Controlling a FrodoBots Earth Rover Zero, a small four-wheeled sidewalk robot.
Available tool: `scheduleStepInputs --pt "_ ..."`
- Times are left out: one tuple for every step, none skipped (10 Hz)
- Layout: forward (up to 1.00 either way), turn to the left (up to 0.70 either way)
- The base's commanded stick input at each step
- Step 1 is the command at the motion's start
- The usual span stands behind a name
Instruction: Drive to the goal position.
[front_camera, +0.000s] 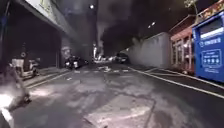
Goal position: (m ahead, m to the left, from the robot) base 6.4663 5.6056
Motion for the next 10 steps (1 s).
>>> scheduleStepInputs --pt "0.45 0.00" --pt "0.45 0.00" --pt "0.45 0.00" --pt "0.45 0.00" --pt "0.45 0.00" --pt "0.45 0.17" --pt "0.45 0.27" --pt "0.45 0.27" --pt "0.45 0.27" --pt "0.45 0.25"
